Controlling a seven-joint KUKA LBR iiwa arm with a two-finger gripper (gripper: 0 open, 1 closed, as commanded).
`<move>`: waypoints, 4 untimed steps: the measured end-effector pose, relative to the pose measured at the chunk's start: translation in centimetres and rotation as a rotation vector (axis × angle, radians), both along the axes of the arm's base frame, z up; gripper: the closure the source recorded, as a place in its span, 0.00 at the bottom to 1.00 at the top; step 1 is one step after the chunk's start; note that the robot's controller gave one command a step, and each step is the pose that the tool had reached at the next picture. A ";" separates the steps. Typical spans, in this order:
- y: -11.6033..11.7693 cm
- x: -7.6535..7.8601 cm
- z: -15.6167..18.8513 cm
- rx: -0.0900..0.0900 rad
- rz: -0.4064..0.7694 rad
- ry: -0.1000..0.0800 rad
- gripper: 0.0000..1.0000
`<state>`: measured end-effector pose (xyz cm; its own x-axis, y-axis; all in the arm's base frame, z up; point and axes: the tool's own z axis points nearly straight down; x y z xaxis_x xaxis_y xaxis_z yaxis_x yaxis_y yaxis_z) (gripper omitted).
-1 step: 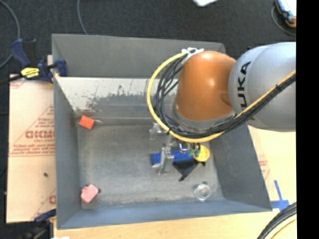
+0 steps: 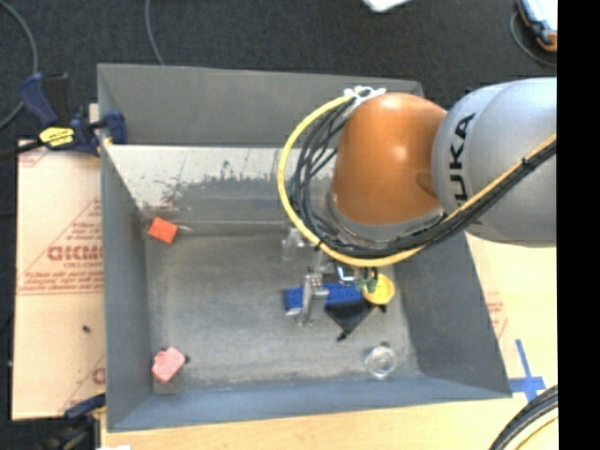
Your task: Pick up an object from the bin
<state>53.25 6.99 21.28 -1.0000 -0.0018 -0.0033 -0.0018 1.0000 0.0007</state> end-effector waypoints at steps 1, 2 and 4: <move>-6.2 -1.1 -5.3 -0.003 0.040 0.010 0.00; -6.9 0.2 -5.7 -0.001 0.119 -0.004 0.00; -8.6 0.9 -14.2 -0.002 0.087 0.005 1.00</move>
Offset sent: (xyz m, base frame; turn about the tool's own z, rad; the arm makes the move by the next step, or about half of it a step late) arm 0.0062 -0.0726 -0.0604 -0.1540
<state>54.13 -1.65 7.08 -0.9960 -0.0888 0.0022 -0.0888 0.9961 -0.0013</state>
